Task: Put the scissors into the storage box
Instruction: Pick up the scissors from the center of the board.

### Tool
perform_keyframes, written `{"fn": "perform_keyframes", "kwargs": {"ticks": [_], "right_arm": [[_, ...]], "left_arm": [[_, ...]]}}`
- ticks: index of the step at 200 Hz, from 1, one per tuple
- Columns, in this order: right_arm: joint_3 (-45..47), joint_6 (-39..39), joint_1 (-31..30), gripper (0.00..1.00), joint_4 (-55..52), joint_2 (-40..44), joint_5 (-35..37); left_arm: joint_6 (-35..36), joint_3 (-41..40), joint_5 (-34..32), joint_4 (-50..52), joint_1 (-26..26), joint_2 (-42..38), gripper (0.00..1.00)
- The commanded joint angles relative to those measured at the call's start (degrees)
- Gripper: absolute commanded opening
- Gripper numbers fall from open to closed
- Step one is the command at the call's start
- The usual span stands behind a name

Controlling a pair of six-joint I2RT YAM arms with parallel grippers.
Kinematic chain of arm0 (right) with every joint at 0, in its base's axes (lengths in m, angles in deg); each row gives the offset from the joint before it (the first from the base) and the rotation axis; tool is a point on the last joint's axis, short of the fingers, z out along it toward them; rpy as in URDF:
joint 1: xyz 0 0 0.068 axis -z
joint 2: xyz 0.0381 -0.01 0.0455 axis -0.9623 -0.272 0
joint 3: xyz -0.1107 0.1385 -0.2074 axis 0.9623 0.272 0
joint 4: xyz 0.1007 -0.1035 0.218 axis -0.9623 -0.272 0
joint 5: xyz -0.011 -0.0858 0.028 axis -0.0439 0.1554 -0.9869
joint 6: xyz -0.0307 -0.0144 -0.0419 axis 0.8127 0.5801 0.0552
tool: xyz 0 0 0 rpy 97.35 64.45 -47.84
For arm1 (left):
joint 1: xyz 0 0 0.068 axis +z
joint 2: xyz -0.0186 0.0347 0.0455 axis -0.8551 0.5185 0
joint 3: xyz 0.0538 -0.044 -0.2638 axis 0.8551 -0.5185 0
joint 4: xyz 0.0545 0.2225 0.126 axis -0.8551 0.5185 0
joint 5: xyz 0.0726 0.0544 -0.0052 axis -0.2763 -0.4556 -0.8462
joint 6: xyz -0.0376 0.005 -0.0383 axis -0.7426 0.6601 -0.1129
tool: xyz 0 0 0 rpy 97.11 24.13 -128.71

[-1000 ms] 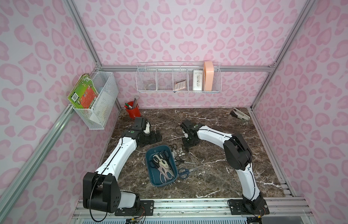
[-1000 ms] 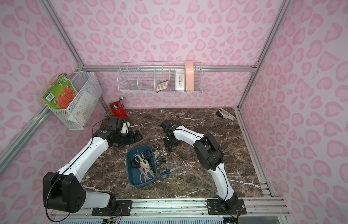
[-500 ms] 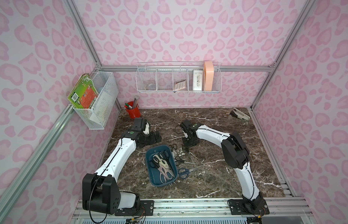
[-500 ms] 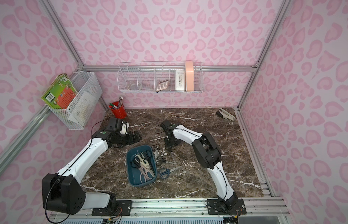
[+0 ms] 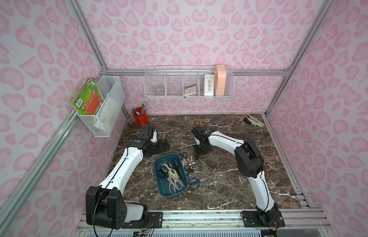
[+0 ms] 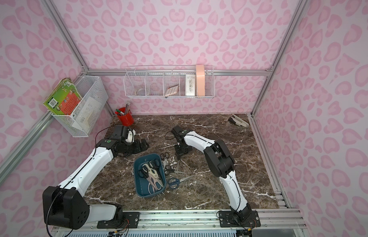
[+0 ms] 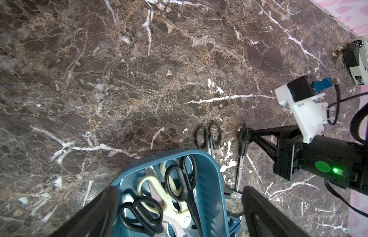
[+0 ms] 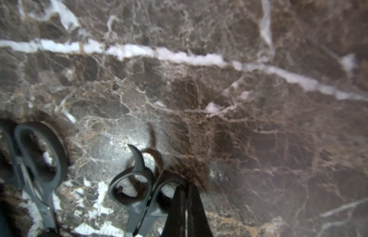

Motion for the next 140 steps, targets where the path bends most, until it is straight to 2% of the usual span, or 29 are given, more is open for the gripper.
{"fn": "perform_keyframes", "kwargs": {"ticks": [1,41,107,140], "right_arm": [[1.7,-0.6,-0.1,0.0,-2.3,-2.2,1.1],[0.8,-0.1,-0.1,0.0,-2.0,-2.3,2.6],[-8.5,3.4,2.1,0.0,-6.9,-1.2,1.7],[-10.0,4.4,3.5,0.0,-8.6,2.3,2.0]], "left_arm": [[0.3,-0.2,-0.4,0.6,0.1,-0.5,0.98],[0.3,-0.6,-0.6,0.4,0.3,-0.6,0.98],[0.2,-0.4,-0.2,0.0,0.7,0.1,0.98],[0.3,-0.4,0.4,-0.4,0.9,0.8,0.99]]}}
